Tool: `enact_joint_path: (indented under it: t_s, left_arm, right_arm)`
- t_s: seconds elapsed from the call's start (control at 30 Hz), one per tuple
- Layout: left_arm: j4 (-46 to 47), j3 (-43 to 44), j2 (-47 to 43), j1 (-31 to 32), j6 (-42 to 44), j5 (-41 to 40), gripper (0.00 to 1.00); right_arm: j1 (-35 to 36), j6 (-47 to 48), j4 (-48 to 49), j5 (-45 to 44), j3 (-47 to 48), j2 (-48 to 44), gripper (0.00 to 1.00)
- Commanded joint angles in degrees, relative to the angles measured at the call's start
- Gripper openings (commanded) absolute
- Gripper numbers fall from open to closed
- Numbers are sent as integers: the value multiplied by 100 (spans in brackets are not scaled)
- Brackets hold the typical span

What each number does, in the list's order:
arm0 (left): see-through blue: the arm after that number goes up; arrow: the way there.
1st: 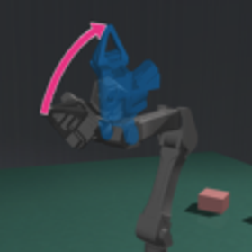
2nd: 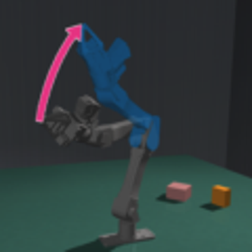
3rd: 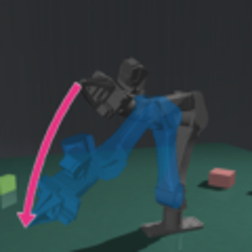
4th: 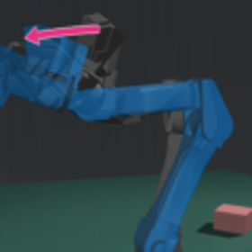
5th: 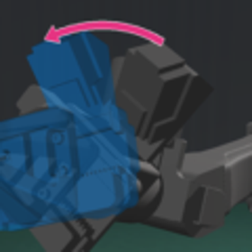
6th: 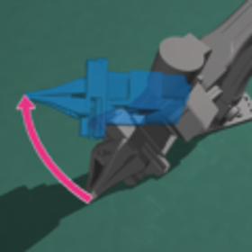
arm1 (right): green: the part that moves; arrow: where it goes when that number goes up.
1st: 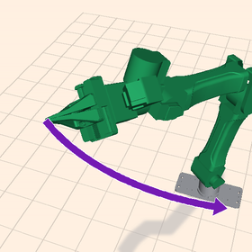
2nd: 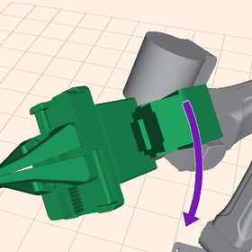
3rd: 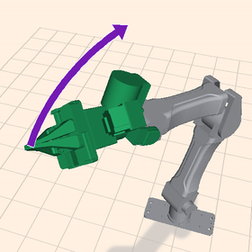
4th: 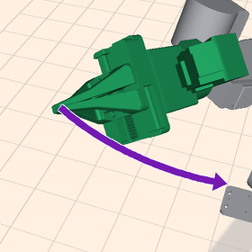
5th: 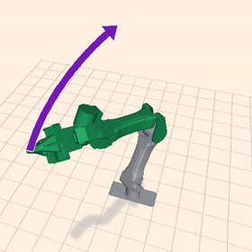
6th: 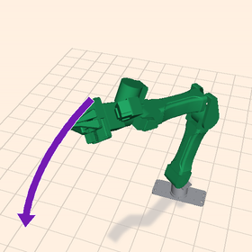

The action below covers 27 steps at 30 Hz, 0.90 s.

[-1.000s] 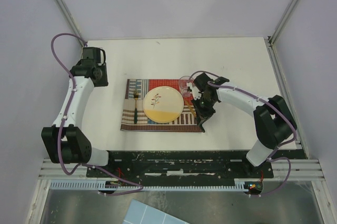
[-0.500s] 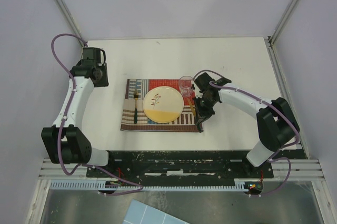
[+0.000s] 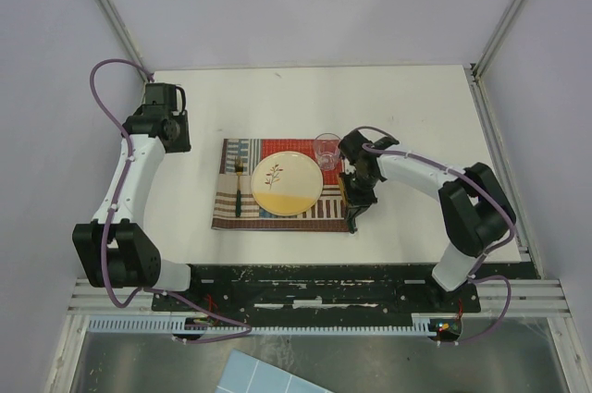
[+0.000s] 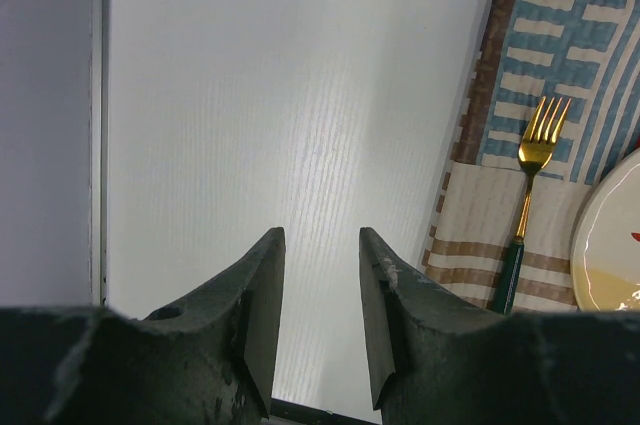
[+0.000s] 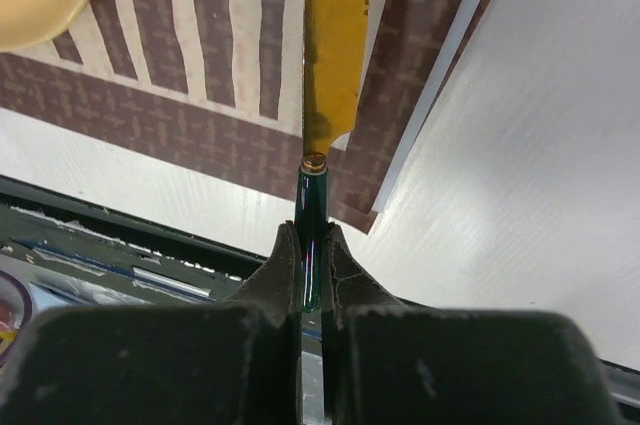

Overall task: Set the dinner table for one person
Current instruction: Adjust the knife on the napkin.

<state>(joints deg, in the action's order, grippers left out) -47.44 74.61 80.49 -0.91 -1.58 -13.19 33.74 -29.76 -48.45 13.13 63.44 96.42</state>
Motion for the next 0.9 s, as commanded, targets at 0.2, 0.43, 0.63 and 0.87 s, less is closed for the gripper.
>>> enact_joint_path:
  t_s: [0.2, 0.43, 0.63, 0.87]
  left_arm:
    - [156, 76, -70, -24, 167, 44, 43]
    - [156, 46, -61, -23, 163, 86, 43]
    - [148, 37, -77, -28, 166, 106, 43]
    - [174, -1, -100, -24, 143, 147, 43]
  right_arm:
    - [-11, -328, 10, -308, 731, 564, 1]
    - [-23, -372, -88, -367, 1062, 865, 1]
    - [-49, -465, -116, -418, 1101, 983, 1]
    - [-63, -571, -102, -567, 982, 890, 1]
